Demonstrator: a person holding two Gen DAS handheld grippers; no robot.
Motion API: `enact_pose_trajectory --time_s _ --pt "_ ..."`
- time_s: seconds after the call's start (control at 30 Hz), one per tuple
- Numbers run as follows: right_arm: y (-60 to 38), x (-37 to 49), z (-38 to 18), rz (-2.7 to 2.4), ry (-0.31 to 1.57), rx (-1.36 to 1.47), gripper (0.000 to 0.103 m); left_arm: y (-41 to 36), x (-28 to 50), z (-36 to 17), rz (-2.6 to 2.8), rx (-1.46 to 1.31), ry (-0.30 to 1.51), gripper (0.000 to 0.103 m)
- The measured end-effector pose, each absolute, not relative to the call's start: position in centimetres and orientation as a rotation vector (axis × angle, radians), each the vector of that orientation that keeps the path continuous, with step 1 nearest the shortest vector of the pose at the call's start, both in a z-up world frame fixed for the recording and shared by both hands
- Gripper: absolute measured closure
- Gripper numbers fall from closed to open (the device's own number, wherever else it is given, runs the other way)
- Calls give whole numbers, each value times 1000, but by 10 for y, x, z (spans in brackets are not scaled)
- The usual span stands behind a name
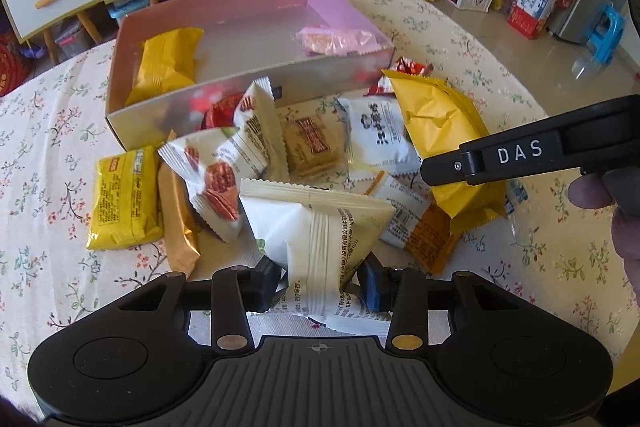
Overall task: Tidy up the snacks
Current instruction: 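Lift both packets into the pink box and open both tools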
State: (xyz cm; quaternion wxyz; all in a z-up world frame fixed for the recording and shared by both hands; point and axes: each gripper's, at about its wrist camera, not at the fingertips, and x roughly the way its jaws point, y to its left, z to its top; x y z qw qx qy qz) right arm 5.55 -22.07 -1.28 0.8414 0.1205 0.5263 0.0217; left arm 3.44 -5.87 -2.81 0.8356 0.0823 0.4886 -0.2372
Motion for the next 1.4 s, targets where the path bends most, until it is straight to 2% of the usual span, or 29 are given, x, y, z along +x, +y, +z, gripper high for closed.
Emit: enact_pose_trajectory --time_s 0.53,0.9,1.4 --pt "-237 71 14 53 1016 359 67 -36 64 3 -456 40 948 64" --pt "-242 117 26 51 941 441 67 -39 115 25 -399 45 867 64" --pt "-221 184 -3 65 956 382 67 -53 195 -24 -368 -2 908 64"
